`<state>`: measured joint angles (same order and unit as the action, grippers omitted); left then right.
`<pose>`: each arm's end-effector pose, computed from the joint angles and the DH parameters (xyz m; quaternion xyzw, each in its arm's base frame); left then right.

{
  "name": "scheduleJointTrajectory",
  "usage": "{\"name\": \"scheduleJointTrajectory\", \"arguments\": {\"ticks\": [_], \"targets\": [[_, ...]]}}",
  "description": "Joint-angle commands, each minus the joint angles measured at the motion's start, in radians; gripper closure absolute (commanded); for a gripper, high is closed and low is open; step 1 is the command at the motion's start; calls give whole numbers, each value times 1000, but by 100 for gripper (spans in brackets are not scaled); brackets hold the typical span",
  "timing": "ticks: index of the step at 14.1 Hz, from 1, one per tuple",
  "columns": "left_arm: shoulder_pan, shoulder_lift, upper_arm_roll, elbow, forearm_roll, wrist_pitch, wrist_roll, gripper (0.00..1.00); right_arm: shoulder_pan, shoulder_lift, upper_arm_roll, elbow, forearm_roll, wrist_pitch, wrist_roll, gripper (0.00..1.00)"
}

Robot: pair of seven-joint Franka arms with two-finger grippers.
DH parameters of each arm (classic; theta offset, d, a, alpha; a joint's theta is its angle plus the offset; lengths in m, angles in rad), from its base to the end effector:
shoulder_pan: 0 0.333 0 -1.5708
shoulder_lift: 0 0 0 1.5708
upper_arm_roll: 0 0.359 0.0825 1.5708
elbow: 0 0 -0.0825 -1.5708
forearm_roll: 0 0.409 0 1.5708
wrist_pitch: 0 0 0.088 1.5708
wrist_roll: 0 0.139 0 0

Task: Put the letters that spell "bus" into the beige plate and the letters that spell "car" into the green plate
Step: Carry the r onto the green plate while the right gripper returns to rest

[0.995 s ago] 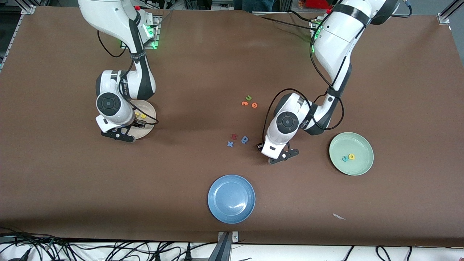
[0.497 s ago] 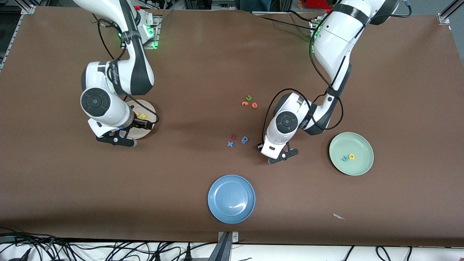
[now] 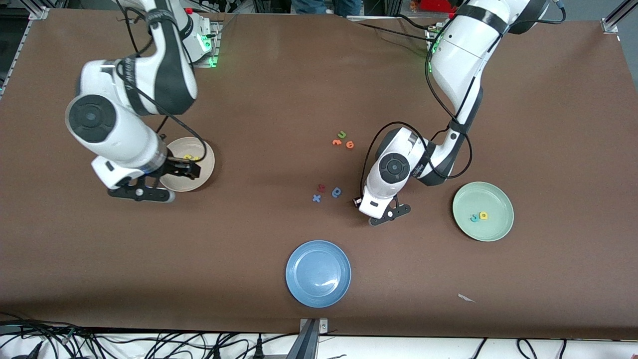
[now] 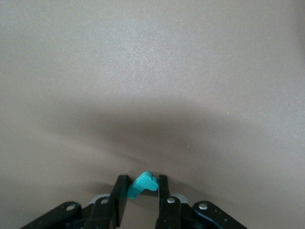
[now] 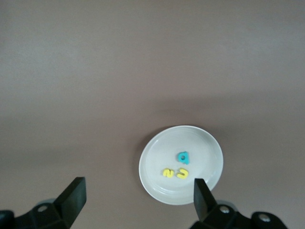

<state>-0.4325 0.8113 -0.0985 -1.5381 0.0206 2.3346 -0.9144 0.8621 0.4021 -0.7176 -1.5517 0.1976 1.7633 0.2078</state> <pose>0.6546 -0.3716 0.1538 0.9797 0.1982 -0.0229 0.0176 0.6560 0.1811 0.4561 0.9975 -0.0409 -0.0380 0.0422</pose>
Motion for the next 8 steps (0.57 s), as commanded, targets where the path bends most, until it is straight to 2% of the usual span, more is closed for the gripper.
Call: {"name": "scheduleJointTrajectory", "arguments": {"ticks": [1,2,3,5,6,8], "targets": [[-17,22,13,29,-5,-4,-4,70,-171,-144,175,-27,-73,-82,-39,0],[-17,22,13,30,-5,-4,-4,70,-246,-198,257,-59,-158,-77,-39,0],[-17,22,13,29,-5,-4,0,71,-300,-233,317,-85,-191,-74,-33,0],[-15,22,13,30,-5,-4,6,73,-359,-310,369,-166,-207,-36,-27,0],[-15,22,13,29,-5,-4,8,73,-450,-343,444,-212,-210,2,-33,0],[-15,20,13,30,-5,-4,6,76,-692,-384,675,-248,-227,50,-31,0]]}}
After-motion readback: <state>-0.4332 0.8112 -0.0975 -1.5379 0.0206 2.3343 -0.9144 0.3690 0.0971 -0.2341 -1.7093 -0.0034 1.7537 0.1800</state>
